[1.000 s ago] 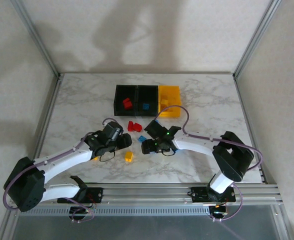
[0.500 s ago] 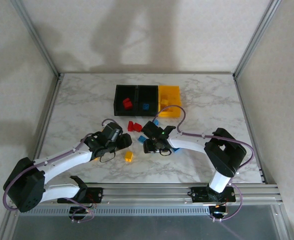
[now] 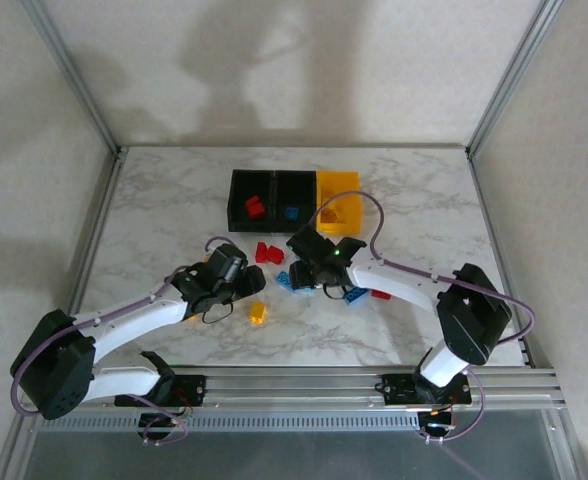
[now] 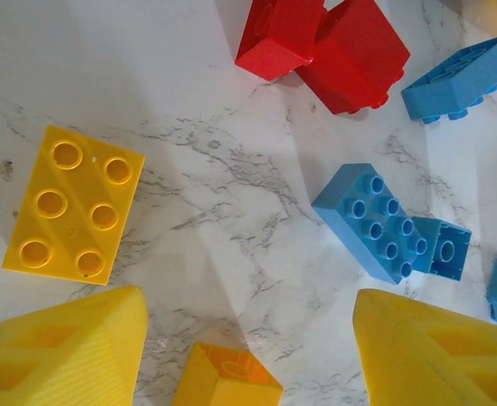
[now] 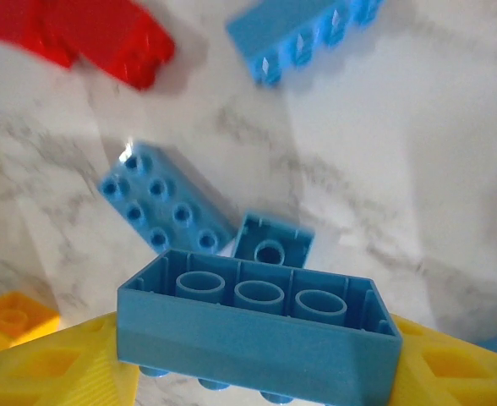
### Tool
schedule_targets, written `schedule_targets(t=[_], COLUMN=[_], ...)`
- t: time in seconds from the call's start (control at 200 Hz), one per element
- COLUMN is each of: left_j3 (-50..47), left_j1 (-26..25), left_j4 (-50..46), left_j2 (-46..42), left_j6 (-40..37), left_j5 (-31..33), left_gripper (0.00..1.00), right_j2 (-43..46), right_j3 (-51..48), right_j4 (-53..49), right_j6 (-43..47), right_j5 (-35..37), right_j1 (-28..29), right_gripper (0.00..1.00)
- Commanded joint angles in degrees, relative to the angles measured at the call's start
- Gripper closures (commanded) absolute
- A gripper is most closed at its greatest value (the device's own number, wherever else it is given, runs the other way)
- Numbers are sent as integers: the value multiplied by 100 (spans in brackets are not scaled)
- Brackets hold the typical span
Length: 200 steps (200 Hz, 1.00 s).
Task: Sort the legos into containers by color
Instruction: Pick up the lego from the bottom-center of the table, then place the lego in the container.
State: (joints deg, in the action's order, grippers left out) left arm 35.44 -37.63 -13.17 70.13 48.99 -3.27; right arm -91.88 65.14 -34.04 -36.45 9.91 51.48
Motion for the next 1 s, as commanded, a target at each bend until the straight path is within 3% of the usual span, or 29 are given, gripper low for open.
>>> schedule_targets(t=[0.0,0.516,0.811,0.996], left_j3=[42,-105,-124,-140], left_j1=[54,54,54,54], left_j4=[107,23,18,-12], left_j2=[-58,-341,-340,-348], left_j6=[144,369,395,380], left_j5=[34,126,133,151], left_gripper=[35,35,35,35], right_j2=[-71,-2126,-3386,-3811], right_j3=[517,3442,4932,5309], right_j4=[-185,-193,-528,-594], right_j6=[533,1546,1726,1712], right_j5=[302,171,61,11], right_j1=[-364,-1327,-1536,-1544], right_gripper=[40,40,40,39])
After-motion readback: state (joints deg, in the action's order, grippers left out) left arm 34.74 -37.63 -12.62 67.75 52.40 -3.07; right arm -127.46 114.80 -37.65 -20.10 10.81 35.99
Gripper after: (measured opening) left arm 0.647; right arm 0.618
